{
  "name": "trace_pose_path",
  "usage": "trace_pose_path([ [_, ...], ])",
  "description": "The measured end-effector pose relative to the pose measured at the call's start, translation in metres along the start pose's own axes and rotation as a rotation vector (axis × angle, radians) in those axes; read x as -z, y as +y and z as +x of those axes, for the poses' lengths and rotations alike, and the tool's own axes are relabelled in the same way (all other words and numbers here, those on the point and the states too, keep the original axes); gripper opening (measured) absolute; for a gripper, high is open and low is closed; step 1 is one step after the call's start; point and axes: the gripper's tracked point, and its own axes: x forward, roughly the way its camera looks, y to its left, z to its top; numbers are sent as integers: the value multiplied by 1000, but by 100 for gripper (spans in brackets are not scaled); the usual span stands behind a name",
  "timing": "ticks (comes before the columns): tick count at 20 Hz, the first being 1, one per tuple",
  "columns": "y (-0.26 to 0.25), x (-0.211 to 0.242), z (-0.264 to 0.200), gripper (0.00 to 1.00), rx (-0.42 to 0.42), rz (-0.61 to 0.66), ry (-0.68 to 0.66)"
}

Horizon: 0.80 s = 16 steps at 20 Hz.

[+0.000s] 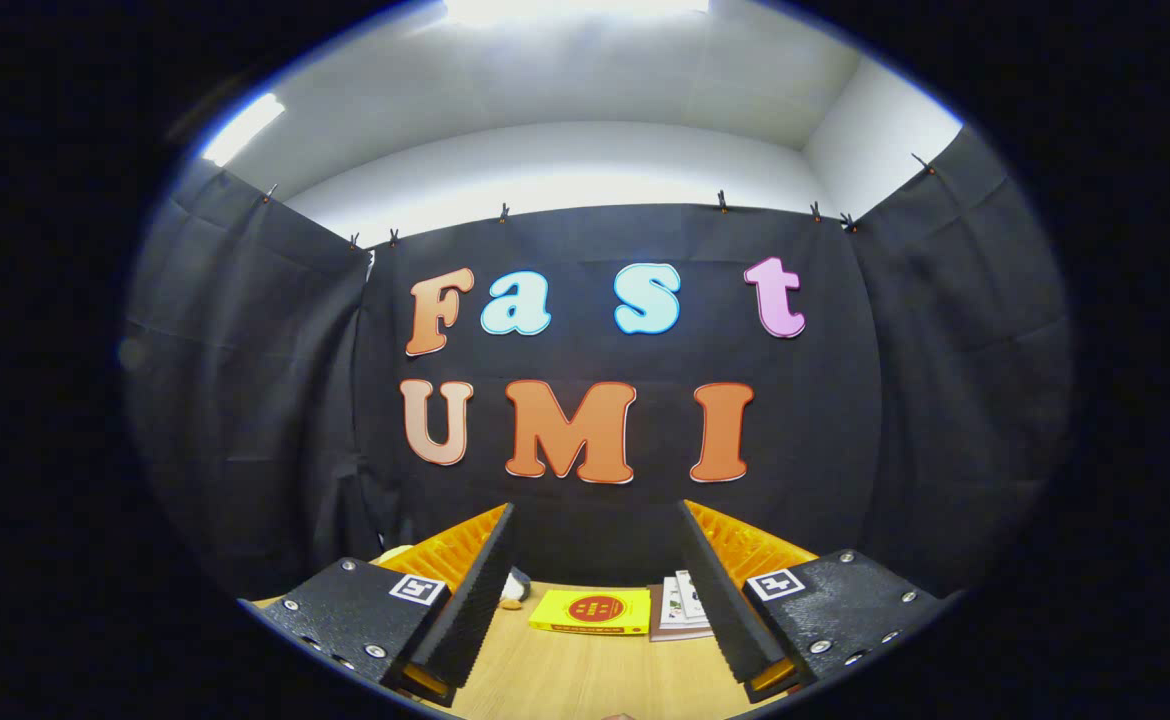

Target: Open the storage box then place both shoes into the box .Put the left shoe in first, then the right shoe, with the right side of both shoes facing outward in a uniform manner.

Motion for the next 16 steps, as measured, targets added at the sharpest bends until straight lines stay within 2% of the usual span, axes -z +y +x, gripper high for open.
trace_pose_path([
  [7,-4,-15,1,96,-16,16,-61],
  [16,5,-25,8,96,-21,-33,-136],
])
